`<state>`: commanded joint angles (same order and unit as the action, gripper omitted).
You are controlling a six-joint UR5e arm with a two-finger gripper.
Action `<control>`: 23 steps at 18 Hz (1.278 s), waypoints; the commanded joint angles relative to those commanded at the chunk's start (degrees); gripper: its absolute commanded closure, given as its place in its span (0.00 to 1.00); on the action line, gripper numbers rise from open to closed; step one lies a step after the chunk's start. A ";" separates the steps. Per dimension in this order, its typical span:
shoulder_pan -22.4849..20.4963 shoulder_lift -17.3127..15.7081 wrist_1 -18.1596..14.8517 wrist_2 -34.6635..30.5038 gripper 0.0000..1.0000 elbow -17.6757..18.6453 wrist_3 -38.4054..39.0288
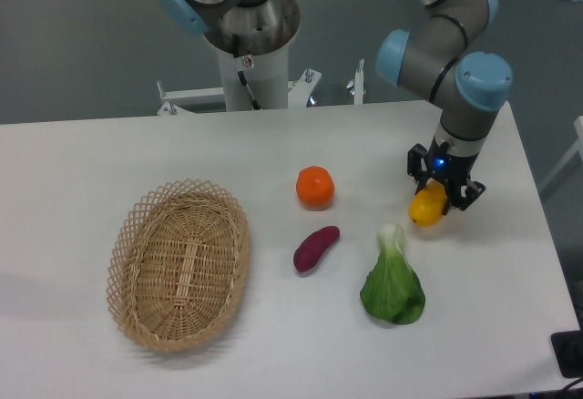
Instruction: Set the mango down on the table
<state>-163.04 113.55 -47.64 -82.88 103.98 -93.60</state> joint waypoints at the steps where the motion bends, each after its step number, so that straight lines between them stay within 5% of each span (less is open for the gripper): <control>1: 0.00 0.00 0.09 0.09 0.03 -0.17 0.00; 11: -0.17 -2.02 -1.58 -2.19 0.00 -4.30 -0.44; 13: -0.26 -2.55 -5.16 -2.29 0.00 -6.40 -0.44; 17: 0.44 -3.60 -18.00 -2.29 0.00 -13.26 -0.53; 23: 0.09 -9.21 -24.07 -2.11 0.00 -16.51 -0.97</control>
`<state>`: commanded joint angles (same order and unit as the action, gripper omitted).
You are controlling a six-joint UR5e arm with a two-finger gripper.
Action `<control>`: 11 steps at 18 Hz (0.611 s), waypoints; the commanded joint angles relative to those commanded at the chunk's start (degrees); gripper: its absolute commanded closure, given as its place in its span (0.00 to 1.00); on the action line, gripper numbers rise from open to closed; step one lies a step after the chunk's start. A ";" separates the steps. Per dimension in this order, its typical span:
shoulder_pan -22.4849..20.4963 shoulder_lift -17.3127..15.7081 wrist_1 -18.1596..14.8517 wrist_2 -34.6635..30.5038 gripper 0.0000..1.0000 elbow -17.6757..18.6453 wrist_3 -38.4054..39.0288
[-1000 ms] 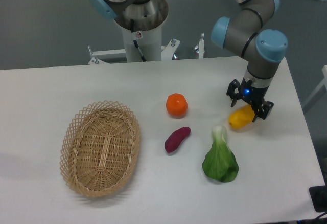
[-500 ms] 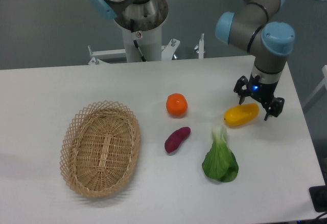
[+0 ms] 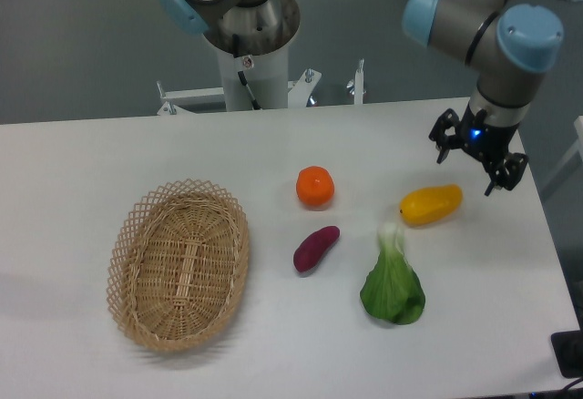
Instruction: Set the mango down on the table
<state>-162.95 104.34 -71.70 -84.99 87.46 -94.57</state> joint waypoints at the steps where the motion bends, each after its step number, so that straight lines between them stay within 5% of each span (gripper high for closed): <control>1: 0.26 -0.71 -3.32 -0.17 0.00 -0.97 0.17; 4: 0.35 -2.20 -9.93 -0.44 0.00 -3.08 0.09; 11: 0.96 -3.97 -13.29 -2.55 0.00 -3.00 1.31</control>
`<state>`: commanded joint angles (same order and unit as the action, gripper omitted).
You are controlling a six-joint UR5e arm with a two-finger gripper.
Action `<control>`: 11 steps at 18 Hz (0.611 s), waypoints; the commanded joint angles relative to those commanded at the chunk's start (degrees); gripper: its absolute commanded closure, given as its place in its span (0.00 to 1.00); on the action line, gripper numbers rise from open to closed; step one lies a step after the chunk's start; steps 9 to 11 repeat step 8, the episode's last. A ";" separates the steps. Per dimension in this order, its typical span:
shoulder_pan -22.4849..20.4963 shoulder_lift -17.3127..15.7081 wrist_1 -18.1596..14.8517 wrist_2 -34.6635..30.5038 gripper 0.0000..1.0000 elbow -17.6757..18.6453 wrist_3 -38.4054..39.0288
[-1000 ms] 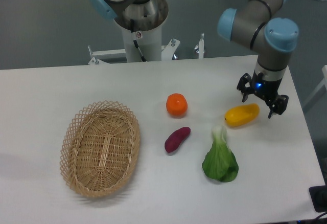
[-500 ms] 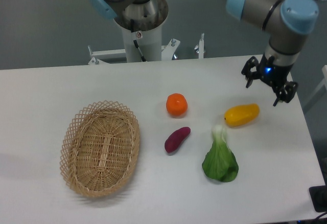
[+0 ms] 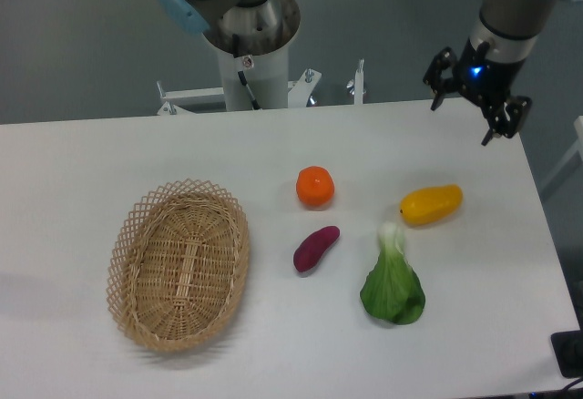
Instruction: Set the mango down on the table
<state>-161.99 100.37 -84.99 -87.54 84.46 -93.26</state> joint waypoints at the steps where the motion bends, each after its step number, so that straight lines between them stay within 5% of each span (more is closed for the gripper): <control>1: 0.26 0.00 0.17 0.00 0.00 -0.09 0.70; 11: 0.36 0.00 0.26 0.44 0.00 -0.26 2.20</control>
